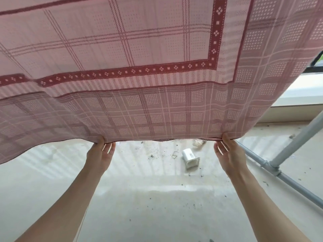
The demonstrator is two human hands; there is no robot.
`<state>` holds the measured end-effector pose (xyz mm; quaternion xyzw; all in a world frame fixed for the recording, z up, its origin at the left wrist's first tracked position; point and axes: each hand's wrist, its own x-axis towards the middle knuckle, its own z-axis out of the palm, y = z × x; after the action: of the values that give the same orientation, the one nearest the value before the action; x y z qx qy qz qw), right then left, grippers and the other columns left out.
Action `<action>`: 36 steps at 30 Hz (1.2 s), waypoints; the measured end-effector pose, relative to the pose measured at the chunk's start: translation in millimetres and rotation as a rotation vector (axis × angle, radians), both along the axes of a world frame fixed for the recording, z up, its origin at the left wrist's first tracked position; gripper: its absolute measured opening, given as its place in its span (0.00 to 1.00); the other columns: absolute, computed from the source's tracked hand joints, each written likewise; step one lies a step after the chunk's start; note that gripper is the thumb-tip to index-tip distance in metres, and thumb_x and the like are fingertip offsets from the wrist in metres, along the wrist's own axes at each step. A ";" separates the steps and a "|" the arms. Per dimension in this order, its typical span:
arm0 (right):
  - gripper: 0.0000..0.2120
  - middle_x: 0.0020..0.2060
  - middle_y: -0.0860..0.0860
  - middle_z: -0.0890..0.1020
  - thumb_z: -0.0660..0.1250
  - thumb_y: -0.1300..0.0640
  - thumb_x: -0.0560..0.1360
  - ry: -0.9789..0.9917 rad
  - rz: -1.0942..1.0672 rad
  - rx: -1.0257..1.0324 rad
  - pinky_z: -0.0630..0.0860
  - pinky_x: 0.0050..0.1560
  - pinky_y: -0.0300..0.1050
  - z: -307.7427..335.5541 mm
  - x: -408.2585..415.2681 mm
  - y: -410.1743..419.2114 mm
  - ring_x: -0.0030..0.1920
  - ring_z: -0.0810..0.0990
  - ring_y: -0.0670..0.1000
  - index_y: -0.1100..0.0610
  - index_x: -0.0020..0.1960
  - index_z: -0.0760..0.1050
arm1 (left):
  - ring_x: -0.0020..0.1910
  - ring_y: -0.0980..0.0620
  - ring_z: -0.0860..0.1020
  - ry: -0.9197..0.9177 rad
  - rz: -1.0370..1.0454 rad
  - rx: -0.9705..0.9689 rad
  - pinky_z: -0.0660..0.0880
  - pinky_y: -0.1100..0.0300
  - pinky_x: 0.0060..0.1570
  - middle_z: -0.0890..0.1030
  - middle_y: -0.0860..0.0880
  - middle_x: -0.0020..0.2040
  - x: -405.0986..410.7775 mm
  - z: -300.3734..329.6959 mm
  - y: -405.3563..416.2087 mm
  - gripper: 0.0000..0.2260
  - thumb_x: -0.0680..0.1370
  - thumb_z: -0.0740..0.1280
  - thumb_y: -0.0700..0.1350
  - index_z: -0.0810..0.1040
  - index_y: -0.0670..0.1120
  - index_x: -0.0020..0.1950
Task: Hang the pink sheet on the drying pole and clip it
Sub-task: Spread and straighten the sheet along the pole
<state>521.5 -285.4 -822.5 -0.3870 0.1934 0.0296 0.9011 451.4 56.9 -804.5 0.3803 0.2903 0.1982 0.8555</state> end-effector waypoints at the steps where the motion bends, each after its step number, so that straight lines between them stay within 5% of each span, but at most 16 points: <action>1: 0.02 0.41 0.48 0.80 0.65 0.62 0.75 -0.001 -0.007 -0.003 0.74 0.48 0.41 -2.3 0.3 2.7 0.43 0.79 0.46 0.57 0.46 0.76 | 0.49 0.57 0.77 -0.015 -0.003 -0.006 0.73 0.59 0.54 0.83 0.56 0.40 2.0 -1.4 3.7 0.03 0.79 0.61 0.44 0.74 0.48 0.50; 9: 0.03 0.39 0.51 0.81 0.65 0.67 0.74 0.013 -0.086 0.047 0.79 0.40 0.36 -1.4 3.4 18.9 0.37 0.81 0.46 0.61 0.45 0.75 | 0.47 0.59 0.78 -0.045 -0.034 -0.029 0.75 0.59 0.48 0.83 0.58 0.35 17.3 -6.7 22.2 0.04 0.80 0.61 0.44 0.75 0.49 0.49; 14: 0.04 0.40 0.52 0.80 0.64 0.69 0.74 0.051 -0.075 0.023 0.75 0.46 0.40 5.9 -8.3 33.9 0.42 0.78 0.48 0.62 0.45 0.75 | 0.49 0.56 0.79 -0.053 -0.042 -0.080 0.73 0.55 0.58 0.84 0.56 0.40 14.0 -7.5 15.1 0.04 0.78 0.63 0.45 0.75 0.48 0.50; 21: 0.04 0.42 0.54 0.80 0.64 0.69 0.74 0.057 -0.058 0.039 0.74 0.54 0.42 6.8 -25.1 42.1 0.47 0.79 0.49 0.63 0.41 0.73 | 0.65 0.52 0.68 0.008 -0.729 0.087 0.69 0.49 0.61 0.70 0.52 0.66 8.4 -7.1 -96.0 0.44 0.60 0.75 0.62 0.65 0.44 0.69; 23: 0.04 0.41 0.54 0.80 0.65 0.69 0.74 0.044 -0.034 0.042 0.74 0.51 0.41 3.3 -30.8 41.6 0.46 0.79 0.49 0.63 0.41 0.72 | 0.66 0.55 0.68 0.029 -0.861 0.112 0.69 0.50 0.63 0.72 0.54 0.66 14.5 4.3 -138.3 0.36 0.63 0.76 0.58 0.70 0.44 0.66; 26: 0.06 0.37 0.54 0.77 0.66 0.69 0.73 0.024 -0.038 0.036 0.74 0.50 0.40 2.7 -36.0 35.0 0.43 0.78 0.49 0.63 0.38 0.72 | 0.56 0.55 0.76 0.010 -0.756 0.051 0.73 0.55 0.55 0.82 0.54 0.51 28.7 19.1 -186.4 0.07 0.74 0.69 0.42 0.77 0.46 0.51; 29: 0.03 0.40 0.52 0.78 0.69 0.64 0.70 -0.012 0.010 0.098 0.74 0.53 0.41 3.0 -39.1 20.6 0.45 0.77 0.50 0.62 0.43 0.75 | 0.42 0.54 0.80 0.043 -0.605 -0.024 0.74 0.58 0.46 0.83 0.52 0.35 30.5 21.2 -202.4 0.06 0.75 0.64 0.33 0.77 0.43 0.43; 32: 0.09 0.50 0.51 0.77 0.67 0.51 0.73 -0.090 0.037 0.054 0.75 0.57 0.44 11.2 -35.2 -1.8 0.49 0.78 0.48 0.55 0.50 0.74 | 0.41 0.54 0.80 0.060 -0.538 -0.028 0.75 0.58 0.47 0.83 0.52 0.33 24.2 15.6 -198.8 0.03 0.76 0.65 0.36 0.76 0.42 0.43; 36: 0.19 0.65 0.54 0.75 0.54 0.47 0.80 -0.308 0.093 0.300 0.69 0.65 0.54 38.3 -27.7 -35.1 0.65 0.73 0.55 0.54 0.66 0.71 | 0.44 0.54 0.79 0.053 -0.495 0.002 0.74 0.58 0.47 0.83 0.53 0.34 28.7 16.3 -195.7 0.03 0.76 0.64 0.37 0.76 0.43 0.44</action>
<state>493.7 -320.5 -784.2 -0.2572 0.0291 0.0400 0.9651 480.1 -138.9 -788.3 0.4459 0.2105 -0.0270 0.8696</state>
